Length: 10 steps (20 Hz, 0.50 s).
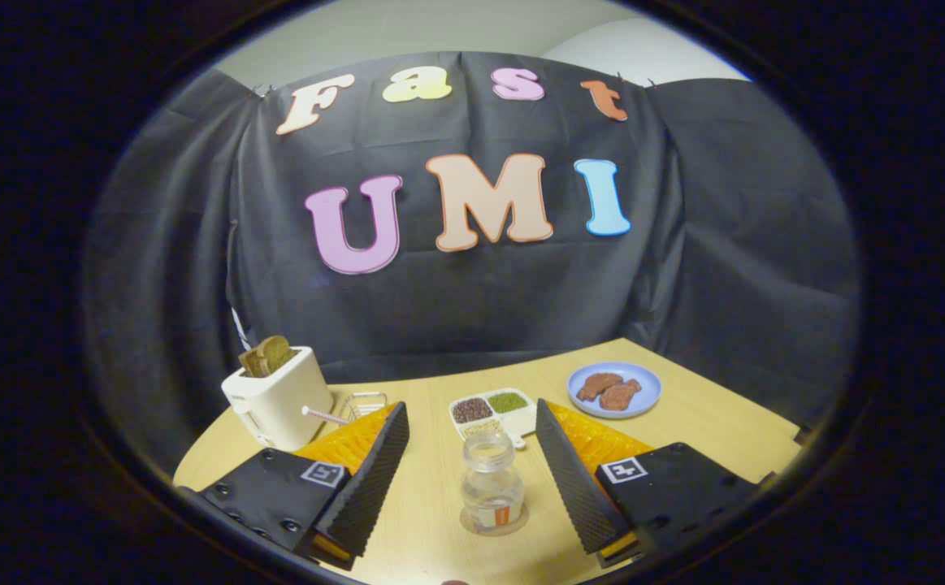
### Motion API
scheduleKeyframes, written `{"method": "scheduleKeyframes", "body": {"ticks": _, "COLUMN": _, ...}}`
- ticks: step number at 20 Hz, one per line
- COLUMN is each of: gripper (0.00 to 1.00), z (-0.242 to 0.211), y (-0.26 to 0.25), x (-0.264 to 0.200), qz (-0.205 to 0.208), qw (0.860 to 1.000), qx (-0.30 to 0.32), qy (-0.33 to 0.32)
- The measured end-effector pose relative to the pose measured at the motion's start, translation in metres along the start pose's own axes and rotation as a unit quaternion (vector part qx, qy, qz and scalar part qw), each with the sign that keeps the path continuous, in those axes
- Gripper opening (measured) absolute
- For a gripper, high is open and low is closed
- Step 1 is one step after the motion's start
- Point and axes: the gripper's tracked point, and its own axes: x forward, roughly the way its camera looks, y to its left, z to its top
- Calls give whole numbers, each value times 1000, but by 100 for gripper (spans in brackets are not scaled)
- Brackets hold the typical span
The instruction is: Take the bottle from table, then pour the juice into the cup, finally place the bottle on the coaster
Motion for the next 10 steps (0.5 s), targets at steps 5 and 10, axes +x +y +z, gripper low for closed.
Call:
{"method": "scheduleKeyframes", "body": {"ticks": 5, "gripper": 98, "z": 61, "y": -8, "x": -28, "qz": 10, "qw": 999, "qx": 28, "qy": -31}}
{"method": "scheduleKeyframes", "body": {"ticks": 10, "gripper": 98, "z": 110, "y": -16, "x": -56, "qz": 25, "qw": 997, "qx": 54, "qy": -54}}
